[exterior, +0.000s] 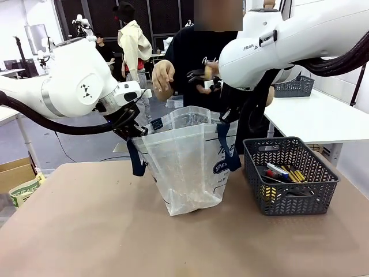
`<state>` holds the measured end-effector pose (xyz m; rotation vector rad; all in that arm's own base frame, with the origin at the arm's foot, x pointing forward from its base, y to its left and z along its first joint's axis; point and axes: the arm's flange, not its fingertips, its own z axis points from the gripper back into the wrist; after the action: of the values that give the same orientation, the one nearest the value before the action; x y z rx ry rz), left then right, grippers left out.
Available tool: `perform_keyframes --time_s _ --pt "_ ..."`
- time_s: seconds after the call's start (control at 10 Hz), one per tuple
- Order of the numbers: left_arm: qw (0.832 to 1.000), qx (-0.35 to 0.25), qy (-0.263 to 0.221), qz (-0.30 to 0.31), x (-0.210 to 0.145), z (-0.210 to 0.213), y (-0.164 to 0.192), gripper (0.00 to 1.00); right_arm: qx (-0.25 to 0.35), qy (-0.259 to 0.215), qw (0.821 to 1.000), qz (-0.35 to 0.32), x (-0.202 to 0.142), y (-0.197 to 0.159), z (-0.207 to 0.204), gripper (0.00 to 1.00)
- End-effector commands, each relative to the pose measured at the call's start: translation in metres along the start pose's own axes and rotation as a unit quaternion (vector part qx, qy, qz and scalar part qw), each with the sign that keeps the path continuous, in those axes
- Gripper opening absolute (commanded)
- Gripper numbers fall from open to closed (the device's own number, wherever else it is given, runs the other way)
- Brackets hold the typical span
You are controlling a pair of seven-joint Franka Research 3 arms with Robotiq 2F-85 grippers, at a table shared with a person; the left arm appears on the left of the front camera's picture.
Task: Transfer purchased items from the store into the shopping bag.
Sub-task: Move the Reusable shopping bag to the right side of the table.
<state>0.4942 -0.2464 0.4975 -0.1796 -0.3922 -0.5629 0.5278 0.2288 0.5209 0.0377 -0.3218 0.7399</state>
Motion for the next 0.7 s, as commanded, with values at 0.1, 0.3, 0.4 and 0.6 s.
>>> perform_keyframes --time_s 0.1,0.3,0.4,0.6 --pt "1.000 -0.005 -0.010 -0.004 -0.011 0.003 0.012 0.00 0.007 0.005 1.000 -0.006 -0.005 -0.005 -0.002 0.00" --pt "1.000 -0.005 -0.010 -0.005 -0.011 0.002 0.013 0.00 0.007 0.007 1.000 -0.007 -0.005 -0.006 -0.002 0.00" --pt "1.000 -0.007 -0.009 -0.008 -0.011 0.001 0.012 0.00 0.008 0.007 1.000 -0.006 -0.005 -0.006 -0.003 0.00" --pt "1.000 0.001 -0.001 0.002 -0.001 0.000 0.002 0.00 0.001 0.002 1.000 0.000 0.000 0.000 -0.001 0.00"
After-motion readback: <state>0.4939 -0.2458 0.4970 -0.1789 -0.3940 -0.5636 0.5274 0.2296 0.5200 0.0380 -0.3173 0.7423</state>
